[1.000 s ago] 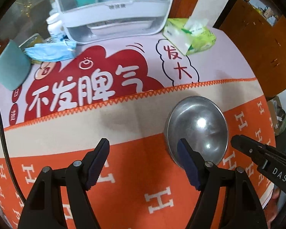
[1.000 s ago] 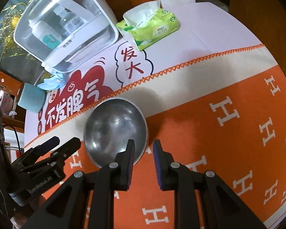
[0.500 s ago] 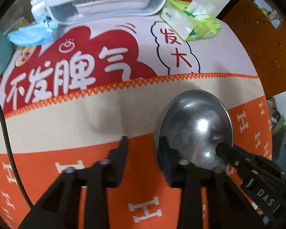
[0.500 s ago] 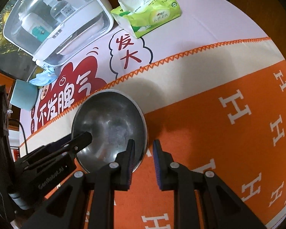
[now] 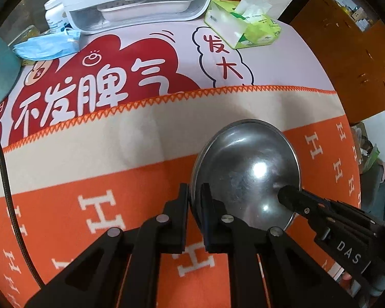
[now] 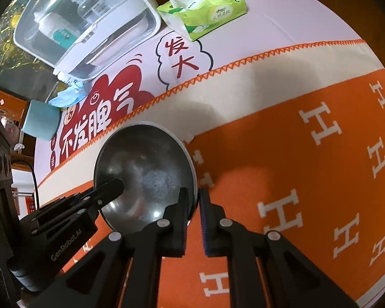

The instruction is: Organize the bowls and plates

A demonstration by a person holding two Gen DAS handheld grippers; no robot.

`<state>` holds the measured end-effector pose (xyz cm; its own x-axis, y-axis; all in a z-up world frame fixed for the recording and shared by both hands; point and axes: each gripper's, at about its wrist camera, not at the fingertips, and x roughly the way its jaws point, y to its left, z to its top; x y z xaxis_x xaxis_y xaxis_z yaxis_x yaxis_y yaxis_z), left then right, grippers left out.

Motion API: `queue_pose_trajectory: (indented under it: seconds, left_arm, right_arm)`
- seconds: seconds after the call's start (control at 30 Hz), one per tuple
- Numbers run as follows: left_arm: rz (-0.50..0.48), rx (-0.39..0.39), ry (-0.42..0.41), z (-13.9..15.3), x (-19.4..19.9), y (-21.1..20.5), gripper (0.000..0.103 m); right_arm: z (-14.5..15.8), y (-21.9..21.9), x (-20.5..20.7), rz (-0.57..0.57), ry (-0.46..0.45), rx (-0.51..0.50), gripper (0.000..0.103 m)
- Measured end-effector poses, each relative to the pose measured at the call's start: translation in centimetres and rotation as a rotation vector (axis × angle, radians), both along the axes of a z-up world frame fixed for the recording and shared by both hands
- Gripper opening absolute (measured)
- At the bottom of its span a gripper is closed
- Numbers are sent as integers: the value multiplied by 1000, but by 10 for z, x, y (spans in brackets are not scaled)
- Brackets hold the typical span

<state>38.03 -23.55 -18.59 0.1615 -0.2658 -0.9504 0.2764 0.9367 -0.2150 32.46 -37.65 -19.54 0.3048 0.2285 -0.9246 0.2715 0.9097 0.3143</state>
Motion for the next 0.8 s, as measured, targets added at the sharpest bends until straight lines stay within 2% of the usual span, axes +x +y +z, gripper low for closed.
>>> queue_pose_trajectory:
  seconds: [0.43,0.8]
  left_arm:
    - [-19,45,-50,36,-54,26,8]
    - [0,51,-123,89,-119,62,10]
  right_arm:
    - [23,22,-39,59,-25,31,8]
    - [67,52,-87,141,-91,49,8]
